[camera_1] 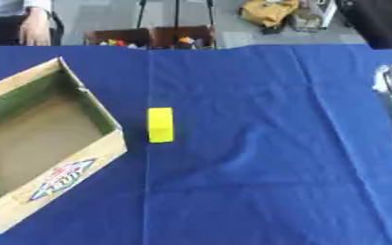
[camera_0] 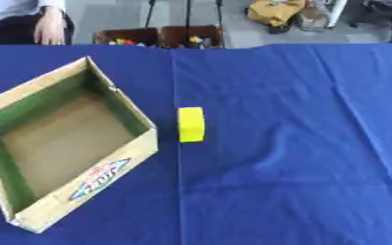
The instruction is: Pick up objects on the table and place them in the box.
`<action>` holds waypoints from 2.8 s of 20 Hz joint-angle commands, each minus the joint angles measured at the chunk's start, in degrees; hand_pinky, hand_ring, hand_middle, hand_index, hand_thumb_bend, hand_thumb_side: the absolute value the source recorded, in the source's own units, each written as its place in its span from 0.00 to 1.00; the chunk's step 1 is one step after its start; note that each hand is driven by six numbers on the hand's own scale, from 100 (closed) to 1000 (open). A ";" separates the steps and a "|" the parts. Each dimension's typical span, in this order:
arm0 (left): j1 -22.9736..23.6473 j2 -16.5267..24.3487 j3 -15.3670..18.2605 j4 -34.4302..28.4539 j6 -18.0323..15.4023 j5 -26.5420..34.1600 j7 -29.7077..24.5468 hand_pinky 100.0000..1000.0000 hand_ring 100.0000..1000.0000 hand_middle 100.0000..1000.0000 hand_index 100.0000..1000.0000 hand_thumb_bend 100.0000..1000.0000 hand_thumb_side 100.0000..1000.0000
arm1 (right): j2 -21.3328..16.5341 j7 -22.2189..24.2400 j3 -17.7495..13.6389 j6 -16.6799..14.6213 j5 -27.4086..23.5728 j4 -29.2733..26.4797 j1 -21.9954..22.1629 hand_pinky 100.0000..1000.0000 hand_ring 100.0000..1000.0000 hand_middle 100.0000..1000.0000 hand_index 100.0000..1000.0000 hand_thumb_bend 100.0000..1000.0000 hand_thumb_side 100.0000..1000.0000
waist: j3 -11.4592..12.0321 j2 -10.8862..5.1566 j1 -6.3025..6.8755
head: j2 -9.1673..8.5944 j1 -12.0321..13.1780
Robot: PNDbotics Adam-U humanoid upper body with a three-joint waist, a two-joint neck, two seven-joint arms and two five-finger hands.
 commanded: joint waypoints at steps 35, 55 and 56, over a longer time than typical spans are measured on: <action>-1.13 0.86 -0.71 -0.84 0.21 1.20 -1.47 0.72 0.89 0.88 0.94 0.00 0.96 | 11.34 46.38 15.63 1.69 10.65 27.29 -21.70 0.84 0.90 0.87 0.91 0.65 0.74 | 2.18 -2.68 -1.72 | 0.62 -2.32; -1.11 0.47 -0.57 -0.84 0.40 1.20 -1.34 0.72 0.89 0.87 0.94 0.00 0.96 | 12.48 61.53 19.00 7.51 -1.05 26.89 -18.78 0.84 0.92 0.89 0.91 0.67 0.27 | 2.54 -2.27 -1.78 | 0.93 -2.14; -1.12 0.46 -0.57 -0.84 0.41 1.23 -1.33 0.72 0.89 0.87 0.94 0.00 0.96 | 12.72 61.96 19.12 7.76 -0.93 27.23 -18.77 0.84 0.92 0.89 0.91 0.67 0.27 | 2.60 -2.24 -1.78 | 1.02 -2.18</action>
